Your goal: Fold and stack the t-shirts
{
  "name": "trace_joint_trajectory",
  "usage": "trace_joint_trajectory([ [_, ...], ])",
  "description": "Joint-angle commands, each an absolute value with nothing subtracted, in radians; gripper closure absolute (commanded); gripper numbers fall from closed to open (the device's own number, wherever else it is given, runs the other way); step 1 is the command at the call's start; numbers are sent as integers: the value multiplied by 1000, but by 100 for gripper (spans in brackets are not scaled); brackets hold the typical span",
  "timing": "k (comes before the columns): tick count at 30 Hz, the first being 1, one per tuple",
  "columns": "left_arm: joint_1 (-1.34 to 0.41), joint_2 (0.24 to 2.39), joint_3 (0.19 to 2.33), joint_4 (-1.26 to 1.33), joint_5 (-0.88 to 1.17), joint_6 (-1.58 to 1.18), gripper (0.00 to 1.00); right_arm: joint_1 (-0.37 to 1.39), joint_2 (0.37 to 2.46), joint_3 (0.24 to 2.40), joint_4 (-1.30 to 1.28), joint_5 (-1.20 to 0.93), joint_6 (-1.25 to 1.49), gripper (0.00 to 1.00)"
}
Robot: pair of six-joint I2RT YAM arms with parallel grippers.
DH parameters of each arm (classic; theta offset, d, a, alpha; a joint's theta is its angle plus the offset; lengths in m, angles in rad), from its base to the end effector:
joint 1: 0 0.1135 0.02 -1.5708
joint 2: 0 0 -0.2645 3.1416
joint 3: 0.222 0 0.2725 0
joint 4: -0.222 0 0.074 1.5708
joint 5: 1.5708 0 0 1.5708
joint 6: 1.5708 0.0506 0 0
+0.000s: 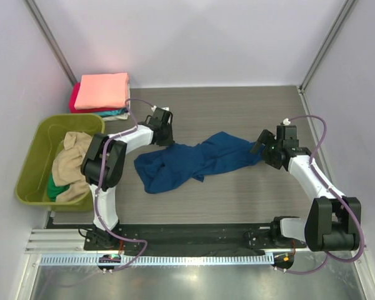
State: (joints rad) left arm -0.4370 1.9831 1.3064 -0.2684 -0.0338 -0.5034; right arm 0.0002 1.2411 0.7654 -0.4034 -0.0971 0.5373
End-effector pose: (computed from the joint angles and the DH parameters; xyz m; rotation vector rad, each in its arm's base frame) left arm 0.4028 -0.1863 0.1352 -0.0985 2.5468 -0.3351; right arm 0.2775 0.0050 0.1996 0.6154 2.3994 0.3530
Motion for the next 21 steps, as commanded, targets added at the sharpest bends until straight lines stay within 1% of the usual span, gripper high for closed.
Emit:
trace_joint_trajectory([
  [1, -446, 2002, 1313, -244, -11, -512, 100, -3, 1203, 753, -368, -6, 578, 12],
  [3, -446, 1971, 1322, -264, -6, -511, 100, -28, 1198, 746, -364, -5, 597, 12],
  [5, -445, 1895, 1350, -323, -37, -509, 100, -61, 1201, 735, -356, 37, 609, 11],
  [9, -446, 1766, 1446, -539, -150, -483, 100, -106, 1230, 713, -289, 25, 649, 11],
  [11, -445, 1699, 1474, -586, -181, -482, 100, -124, 1255, 718, -267, 14, 664, 11],
  [13, -445, 1657, 1493, -624, -176, -483, 100, -144, 1307, 748, -247, -28, 664, 11],
  [21, -445, 1550, 1543, -770, -167, -430, 100, -163, 1472, 824, -183, -5, 666, 12],
])
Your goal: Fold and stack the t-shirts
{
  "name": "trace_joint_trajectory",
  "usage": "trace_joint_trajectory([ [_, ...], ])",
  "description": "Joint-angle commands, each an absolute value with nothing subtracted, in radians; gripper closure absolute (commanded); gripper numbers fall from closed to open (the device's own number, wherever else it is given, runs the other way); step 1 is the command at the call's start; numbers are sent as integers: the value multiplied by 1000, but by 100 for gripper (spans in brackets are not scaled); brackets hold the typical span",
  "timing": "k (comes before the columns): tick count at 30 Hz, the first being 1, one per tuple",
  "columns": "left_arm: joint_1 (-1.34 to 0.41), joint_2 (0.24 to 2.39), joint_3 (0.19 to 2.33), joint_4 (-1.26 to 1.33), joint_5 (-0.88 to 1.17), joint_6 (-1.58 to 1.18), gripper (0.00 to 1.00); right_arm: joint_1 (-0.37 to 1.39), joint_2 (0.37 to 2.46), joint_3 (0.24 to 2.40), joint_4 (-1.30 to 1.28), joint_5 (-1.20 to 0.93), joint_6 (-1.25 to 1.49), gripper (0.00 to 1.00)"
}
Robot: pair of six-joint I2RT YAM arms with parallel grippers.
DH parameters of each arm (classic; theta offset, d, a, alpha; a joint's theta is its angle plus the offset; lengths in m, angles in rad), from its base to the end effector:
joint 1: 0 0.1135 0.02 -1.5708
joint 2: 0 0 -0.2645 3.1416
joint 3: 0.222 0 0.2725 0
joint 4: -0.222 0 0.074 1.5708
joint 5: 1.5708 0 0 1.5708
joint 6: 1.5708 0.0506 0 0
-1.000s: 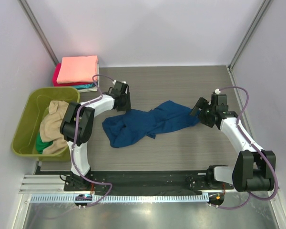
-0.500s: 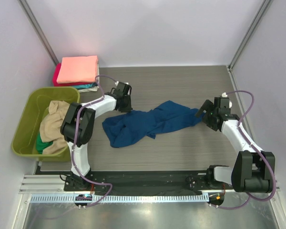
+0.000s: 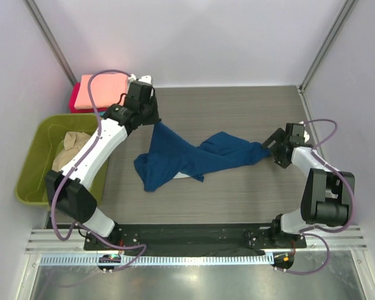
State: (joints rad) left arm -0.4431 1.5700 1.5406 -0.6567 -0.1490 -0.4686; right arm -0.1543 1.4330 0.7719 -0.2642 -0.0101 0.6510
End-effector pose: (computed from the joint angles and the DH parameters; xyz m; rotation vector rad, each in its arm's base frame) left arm 0.3494 -0.1575 0.3516 -0.1090 2.2651 -0.3207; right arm 0.3017 -0.0464 0.1601 0.9795 2.3105 0.2186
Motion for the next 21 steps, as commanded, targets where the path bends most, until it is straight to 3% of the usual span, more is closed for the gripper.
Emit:
trace_joint_trajectory([
  [1, -445, 1536, 1534, -770, -166, -425, 100, -169, 1488, 834, -175, -8, 667, 12],
  [12, -439, 1436, 1457, -744, -195, -387, 100, -178, 1658, 908, -91, -48, 678, 28],
  [17, -423, 1424, 1436, -738, -183, -390, 100, -178, 1663, 907, -89, -52, 680, 44],
  [21, -410, 1413, 1427, -730, -184, -388, 100, -178, 1629, 873, -95, -51, 678, 48],
])
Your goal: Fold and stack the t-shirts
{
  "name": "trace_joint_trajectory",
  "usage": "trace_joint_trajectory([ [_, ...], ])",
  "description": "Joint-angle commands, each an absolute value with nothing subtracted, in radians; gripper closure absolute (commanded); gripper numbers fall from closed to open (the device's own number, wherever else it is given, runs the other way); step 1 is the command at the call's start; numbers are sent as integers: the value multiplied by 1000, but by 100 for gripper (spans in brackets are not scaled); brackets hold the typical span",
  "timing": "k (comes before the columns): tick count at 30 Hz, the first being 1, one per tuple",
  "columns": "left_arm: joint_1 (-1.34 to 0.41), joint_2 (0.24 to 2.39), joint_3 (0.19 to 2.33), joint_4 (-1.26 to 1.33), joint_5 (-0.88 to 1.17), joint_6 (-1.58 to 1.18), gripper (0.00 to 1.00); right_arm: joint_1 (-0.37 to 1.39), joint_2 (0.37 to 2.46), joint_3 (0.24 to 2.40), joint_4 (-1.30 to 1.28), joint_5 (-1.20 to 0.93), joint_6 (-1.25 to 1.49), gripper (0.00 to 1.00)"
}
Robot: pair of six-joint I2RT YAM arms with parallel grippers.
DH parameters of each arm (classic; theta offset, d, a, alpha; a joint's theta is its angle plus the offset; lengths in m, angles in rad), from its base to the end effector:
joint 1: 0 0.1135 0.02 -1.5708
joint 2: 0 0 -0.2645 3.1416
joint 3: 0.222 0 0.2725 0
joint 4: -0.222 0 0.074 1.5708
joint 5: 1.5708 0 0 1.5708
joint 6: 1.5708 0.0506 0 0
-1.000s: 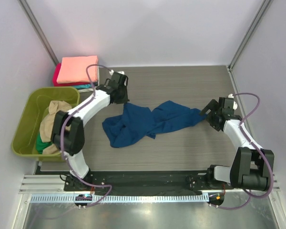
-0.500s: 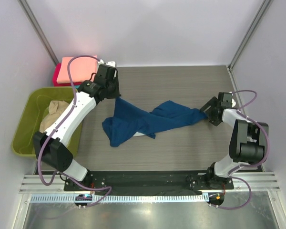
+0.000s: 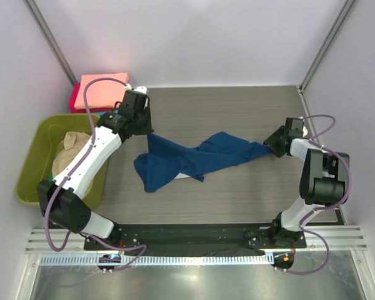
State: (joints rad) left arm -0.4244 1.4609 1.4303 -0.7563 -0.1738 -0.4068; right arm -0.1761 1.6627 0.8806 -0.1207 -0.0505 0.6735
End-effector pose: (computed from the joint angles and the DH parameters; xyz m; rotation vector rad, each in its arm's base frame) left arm 0.3189 -0.1345 0.3405 -0.0639 2.3511 -0.2049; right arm 0.3473 -0.0592 0.1343 1.0073 2.2799 0.2739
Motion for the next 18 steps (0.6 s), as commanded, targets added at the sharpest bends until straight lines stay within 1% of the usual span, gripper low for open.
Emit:
trace_joint_trajectory([
  [1, -408, 1413, 1421, -729, -184, -388, 100, -178, 1621, 865, -97, -54, 678, 48],
  [4, -402, 1408, 1414, -729, -181, -388, 100, -179, 1583, 838, -104, -67, 673, 39],
  [5, -402, 1407, 1413, -729, -179, -388, 100, -178, 1571, 830, -106, -72, 675, 33],
  [8, -400, 1407, 1411, -727, -181, -388, 100, -178, 1531, 795, -109, -92, 675, 25],
  [11, -397, 1408, 1408, -726, -170, -388, 100, -179, 1509, 772, -104, -112, 680, 23],
  [18, -388, 1411, 1405, -726, -163, -391, 100, -179, 1520, 775, -91, -149, 693, 23],
])
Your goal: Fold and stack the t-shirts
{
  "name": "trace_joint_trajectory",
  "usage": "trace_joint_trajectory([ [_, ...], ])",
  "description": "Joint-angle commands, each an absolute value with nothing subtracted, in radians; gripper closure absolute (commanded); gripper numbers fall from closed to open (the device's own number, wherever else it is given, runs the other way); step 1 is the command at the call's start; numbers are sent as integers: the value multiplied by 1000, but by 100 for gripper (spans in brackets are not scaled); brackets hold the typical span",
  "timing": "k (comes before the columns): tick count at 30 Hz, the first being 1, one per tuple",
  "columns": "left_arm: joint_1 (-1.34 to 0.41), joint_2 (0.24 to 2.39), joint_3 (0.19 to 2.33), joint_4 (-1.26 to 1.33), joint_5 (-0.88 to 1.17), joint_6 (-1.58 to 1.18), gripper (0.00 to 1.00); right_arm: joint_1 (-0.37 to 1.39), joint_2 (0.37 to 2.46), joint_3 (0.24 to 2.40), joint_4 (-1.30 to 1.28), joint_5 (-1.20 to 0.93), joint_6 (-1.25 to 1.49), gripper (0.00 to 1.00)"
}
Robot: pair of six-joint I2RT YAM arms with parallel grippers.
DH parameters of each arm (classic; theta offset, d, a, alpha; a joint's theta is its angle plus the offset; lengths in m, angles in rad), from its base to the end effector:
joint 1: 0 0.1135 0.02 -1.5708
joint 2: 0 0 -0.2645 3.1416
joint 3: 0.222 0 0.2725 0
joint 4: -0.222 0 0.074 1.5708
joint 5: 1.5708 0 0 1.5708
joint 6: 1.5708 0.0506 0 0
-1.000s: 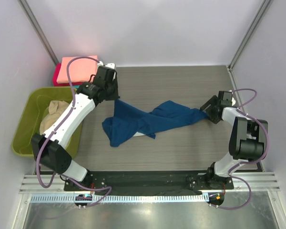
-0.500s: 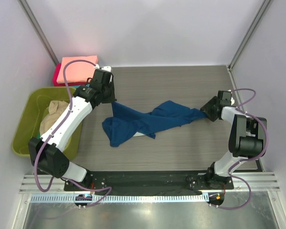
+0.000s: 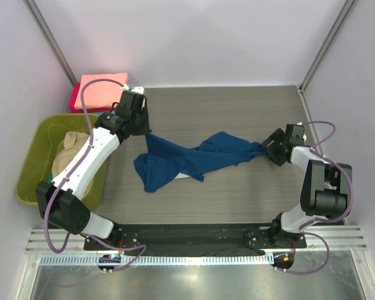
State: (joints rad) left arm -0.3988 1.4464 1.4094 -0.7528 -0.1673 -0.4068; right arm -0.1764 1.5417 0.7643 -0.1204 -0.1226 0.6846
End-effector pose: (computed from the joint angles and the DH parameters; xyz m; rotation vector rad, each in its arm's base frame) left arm 0.3187 -0.1251 0.3381 -0.0906 2.3536 -0.1983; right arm 0.3174 -0.0503 0.1371 0.9927 2.2900 0.3677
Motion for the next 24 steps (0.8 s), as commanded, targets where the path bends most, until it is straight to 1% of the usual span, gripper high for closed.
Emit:
trace_joint_trajectory([
  [1, -388, 1411, 1404, -726, -161, -390, 100, -178, 1519, 776, -91, -149, 693, 23],
  [3, -388, 1413, 1404, -724, -161, -391, 100, -179, 1519, 778, -84, -144, 695, 24],
  [6, -385, 1413, 1405, -724, -158, -390, 100, -178, 1531, 791, -80, -140, 693, 27],
  [13, -382, 1411, 1402, -726, -166, -388, 100, -179, 1540, 810, -81, -121, 692, 46],
  [21, -380, 1407, 1399, -727, -166, -388, 100, -216, 1528, 824, -103, -84, 666, 54],
  [24, -380, 1407, 1399, -726, -166, -388, 100, -219, 1560, 839, -98, -92, 666, 65],
])
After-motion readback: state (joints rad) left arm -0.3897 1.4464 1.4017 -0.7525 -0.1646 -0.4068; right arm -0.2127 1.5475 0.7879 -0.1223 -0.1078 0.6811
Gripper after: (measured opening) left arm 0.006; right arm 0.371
